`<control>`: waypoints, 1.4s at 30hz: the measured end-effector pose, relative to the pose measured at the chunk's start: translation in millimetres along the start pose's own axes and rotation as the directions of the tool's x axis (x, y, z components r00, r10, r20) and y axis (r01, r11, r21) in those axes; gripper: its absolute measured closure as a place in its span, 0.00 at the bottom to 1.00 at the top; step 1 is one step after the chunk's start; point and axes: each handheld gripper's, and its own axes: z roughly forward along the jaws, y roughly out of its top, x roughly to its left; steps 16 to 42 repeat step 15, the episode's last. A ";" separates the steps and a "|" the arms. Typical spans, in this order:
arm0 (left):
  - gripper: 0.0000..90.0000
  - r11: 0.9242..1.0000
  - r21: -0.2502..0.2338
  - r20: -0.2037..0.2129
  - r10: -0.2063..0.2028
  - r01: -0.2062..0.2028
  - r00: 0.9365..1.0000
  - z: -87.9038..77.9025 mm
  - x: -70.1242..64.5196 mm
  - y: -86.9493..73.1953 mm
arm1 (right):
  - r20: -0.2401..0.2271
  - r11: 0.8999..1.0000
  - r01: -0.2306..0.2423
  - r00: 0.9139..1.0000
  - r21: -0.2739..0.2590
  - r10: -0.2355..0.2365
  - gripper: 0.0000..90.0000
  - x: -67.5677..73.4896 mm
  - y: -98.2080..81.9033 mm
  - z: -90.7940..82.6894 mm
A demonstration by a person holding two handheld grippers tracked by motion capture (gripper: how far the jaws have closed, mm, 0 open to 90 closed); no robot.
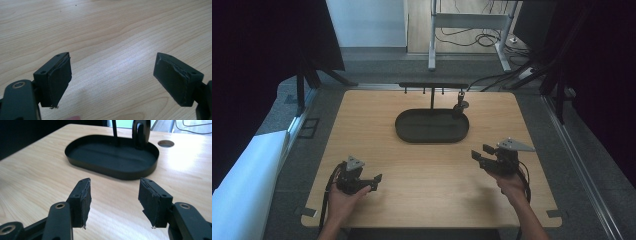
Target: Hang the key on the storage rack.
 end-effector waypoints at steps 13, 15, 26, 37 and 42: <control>0.17 1.000 0.002 0.000 0.016 -0.016 1.000 2.2 -2.4 0.5 | 0.019 1.000 -0.005 1.000 0.000 0.005 0.44 -5.3 -18.5 -3.7; 0.17 1.000 -0.001 0.000 0.014 -0.014 1.000 1.9 -2.4 0.4 | 0.025 1.000 -0.004 1.000 0.005 0.004 0.44 -6.2 -19.8 -4.0; 0.17 1.000 -0.001 0.000 0.014 -0.014 1.000 1.9 -2.4 0.4 | 0.025 1.000 -0.004 1.000 0.005 0.004 0.44 -6.2 -19.8 -4.0; 0.17 1.000 -0.001 0.000 0.014 -0.014 1.000 1.9 -2.4 0.4 | 0.025 1.000 -0.004 1.000 0.005 0.004 0.44 -6.2 -19.8 -4.0; 0.17 1.000 -0.001 0.000 0.014 -0.014 1.000 1.9 -2.4 0.4 | 0.025 1.000 -0.004 1.000 0.005 0.004 0.44 -6.2 -19.8 -4.0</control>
